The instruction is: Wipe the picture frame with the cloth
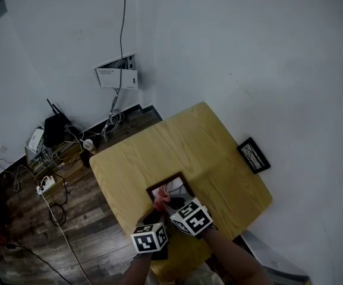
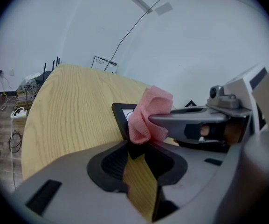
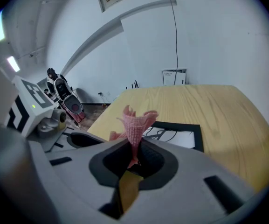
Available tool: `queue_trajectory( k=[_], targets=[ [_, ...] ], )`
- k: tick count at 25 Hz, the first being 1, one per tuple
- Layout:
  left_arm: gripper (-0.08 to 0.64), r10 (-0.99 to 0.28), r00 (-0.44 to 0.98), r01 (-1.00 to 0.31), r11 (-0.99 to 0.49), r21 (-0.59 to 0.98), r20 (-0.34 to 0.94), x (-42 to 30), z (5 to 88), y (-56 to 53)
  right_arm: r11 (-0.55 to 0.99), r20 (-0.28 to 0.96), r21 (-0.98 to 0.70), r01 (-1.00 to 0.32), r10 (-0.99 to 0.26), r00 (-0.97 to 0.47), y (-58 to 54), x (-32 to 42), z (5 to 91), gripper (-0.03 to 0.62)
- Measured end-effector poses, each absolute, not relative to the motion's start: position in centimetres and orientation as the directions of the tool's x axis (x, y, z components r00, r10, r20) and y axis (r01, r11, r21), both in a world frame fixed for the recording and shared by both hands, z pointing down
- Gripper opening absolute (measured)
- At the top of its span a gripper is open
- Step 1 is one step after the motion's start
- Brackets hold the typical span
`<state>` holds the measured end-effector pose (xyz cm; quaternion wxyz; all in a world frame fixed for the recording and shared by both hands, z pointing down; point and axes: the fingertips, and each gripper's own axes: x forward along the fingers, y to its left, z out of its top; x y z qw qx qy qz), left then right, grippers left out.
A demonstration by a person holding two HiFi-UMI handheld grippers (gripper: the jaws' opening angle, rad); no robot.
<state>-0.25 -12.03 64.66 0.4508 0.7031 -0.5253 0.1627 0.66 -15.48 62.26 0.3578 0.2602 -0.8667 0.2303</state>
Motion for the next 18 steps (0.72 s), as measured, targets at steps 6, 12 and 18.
queue_trajectory(
  k=[6,12,18],
  targets=[
    [0.103,-0.59,0.395,-0.886,-0.041,0.463,0.704,-0.2,64.7,-12.0,0.777,0.772,-0.223,-0.588,-0.228,-0.594,-14.9,0.8,63.9,0.018],
    [0.103,-0.591,0.396,-0.885,-0.042,0.463,0.703,-0.3,64.6,-12.0,0.79,0.786,-0.212,-0.575,-0.212,-0.581,-14.8,0.8,64.5,0.018],
    [0.103,-0.59,0.395,-0.885,-0.04,0.463,0.704,-0.3,64.7,-12.1,0.813,0.809,-0.149,-0.563,-0.227,-0.542,-14.9,0.9,64.3,0.018]
  ],
)
